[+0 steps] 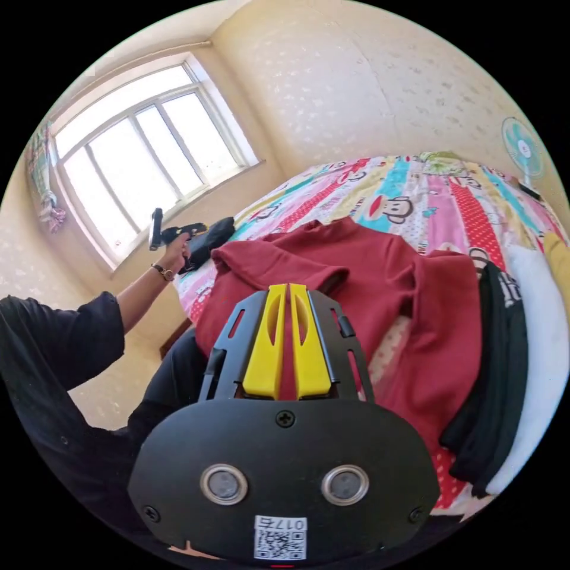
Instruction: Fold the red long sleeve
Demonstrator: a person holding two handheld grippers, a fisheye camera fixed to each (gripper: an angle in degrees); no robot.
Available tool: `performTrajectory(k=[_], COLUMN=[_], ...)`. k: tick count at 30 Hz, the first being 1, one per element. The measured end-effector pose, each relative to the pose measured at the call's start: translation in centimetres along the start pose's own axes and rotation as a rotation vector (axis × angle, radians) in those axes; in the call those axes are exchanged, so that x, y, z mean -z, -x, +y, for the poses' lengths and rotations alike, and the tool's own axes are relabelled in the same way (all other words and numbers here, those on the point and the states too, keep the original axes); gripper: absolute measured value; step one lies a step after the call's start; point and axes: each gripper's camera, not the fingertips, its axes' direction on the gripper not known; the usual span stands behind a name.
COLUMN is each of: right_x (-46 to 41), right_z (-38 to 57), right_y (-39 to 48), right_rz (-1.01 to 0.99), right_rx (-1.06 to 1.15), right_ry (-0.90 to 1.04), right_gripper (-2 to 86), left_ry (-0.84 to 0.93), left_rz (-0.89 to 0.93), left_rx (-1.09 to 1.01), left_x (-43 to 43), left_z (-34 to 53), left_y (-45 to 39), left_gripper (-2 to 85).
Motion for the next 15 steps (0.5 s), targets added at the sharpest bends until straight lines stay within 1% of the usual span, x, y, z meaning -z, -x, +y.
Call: performTrajectory(k=[1,2,3,4,5,6,7,8,9,11,13,15], right_x=[0.8,1.5,1.7,1.8,1.6,1.3,0.4,-1.2,-2.2,-7.5,-12.0,-16.7], right_z=[0.4,0.9,1.0,1.1,0.4,-0.1,-1.5,-3.4,-4.5,-8.8,-11.8,-14.6], right_y=[-0.4,-1.0,-1.4,-2.1,-2.6,-2.9,-3.1,-3.3,-3.4,-3.8,-4.7,-5.9], right_rz=[0.107,0.186,0.210,0.227,0.196,0.169,0.103,0.037,0.006,-0.031,-0.018,-0.044], right_rx=[-0.032,-0.059,-0.070,-0.092,-0.110,-0.119,-0.132,-0.150,-0.158,-0.173,-0.187,-0.217], right_ry=[0.020,0.029,0.035,0.047,0.059,0.061,0.064,0.086,0.104,0.182,0.253,0.397], right_gripper=[3.8,5.0,5.6,6.6,7.6,8.2,9.3,10.4,11.0,12.3,12.0,9.5], left_ry=[0.094,0.138,0.169,0.251,0.335,0.370,0.413,0.420,0.419,0.398,0.337,0.327], left_rz=[0.168,0.286,0.326,0.400,0.473,0.491,0.452,0.355,0.298,0.099,0.015,0.002], left_rx=[0.012,0.002,-0.008,-0.051,-0.127,-0.168,-0.238,-0.309,-0.341,-0.403,-0.408,-0.408], left_x=[-1.4,-2.3,-2.7,-3.5,-4.2,-4.4,-4.4,-3.9,-3.6,-2.1,0.0,1.5], left_z=[0.5,1.8,2.5,3.9,5.6,6.5,8.2,9.8,10.5,12.6,13.7,14.6], left_y=[1.1,1.2,1.0,-0.3,-2.6,-3.9,-6.4,-8.8,-9.9,-13.1,-14.2,-14.6], left_gripper=[1.4,3.2,4.6,7.1,9.2,10.3,12.4,12.8,12.9,12.0,10.3,8.4])
